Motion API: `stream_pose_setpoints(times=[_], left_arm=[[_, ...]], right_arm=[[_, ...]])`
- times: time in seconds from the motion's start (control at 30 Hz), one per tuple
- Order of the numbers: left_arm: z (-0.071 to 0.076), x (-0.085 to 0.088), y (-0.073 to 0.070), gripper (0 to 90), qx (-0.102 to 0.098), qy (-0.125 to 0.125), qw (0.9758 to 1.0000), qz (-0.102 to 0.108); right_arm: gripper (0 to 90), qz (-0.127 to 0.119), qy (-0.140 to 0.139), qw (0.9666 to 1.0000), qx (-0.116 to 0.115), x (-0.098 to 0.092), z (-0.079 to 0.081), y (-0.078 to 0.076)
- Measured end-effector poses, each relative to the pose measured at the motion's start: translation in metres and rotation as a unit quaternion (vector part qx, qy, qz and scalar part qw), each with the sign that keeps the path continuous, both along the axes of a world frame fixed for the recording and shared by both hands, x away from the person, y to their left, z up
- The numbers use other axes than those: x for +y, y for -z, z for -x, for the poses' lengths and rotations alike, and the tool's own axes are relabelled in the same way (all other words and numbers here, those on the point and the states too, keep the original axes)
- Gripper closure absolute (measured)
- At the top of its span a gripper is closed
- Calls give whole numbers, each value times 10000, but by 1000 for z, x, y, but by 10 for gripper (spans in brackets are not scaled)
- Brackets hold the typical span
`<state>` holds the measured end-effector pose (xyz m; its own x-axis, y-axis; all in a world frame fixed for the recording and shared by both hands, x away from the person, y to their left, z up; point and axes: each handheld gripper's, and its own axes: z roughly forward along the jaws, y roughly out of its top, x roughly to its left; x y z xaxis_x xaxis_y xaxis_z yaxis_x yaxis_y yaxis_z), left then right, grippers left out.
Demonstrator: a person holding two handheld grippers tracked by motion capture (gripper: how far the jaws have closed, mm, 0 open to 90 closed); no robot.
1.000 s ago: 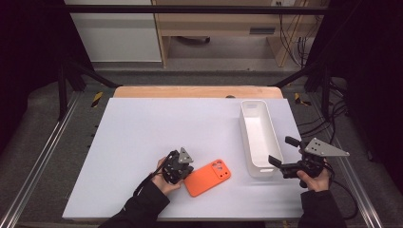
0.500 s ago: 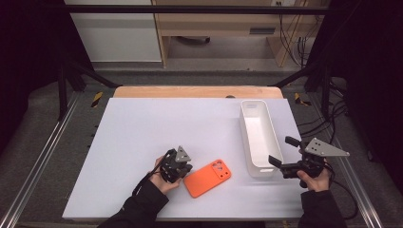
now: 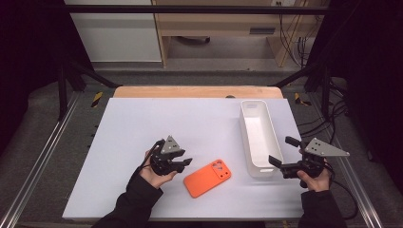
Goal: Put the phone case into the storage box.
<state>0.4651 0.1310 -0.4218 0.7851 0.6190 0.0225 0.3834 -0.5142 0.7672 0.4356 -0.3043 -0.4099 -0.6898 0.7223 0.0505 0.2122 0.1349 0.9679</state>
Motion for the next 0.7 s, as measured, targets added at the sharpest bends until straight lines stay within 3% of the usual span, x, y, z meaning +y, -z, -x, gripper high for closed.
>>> stream_pose_setpoints(times=[0.13,0.23,0.4,0.57,0.7], left_arm=[[2,3,-10,441,-106,42,9999,123],[4,4,-19,357,-180,119,9991,362],[9,3,-29,209,-270,199,9983,485],[13,-1,-34,53,-297,204,9984,434],[14,-5,-39,6,-263,291,9981,469]], right_arm=[[4,-7,6,10000,-9,0,0,0],[4,-2,12,10000,-14,0,0,0],[4,-20,18,10000,-10,-1,0,-1],[4,-3,3,10000,-8,0,0,0],[4,13,1,10000,-9,0,0,0]])
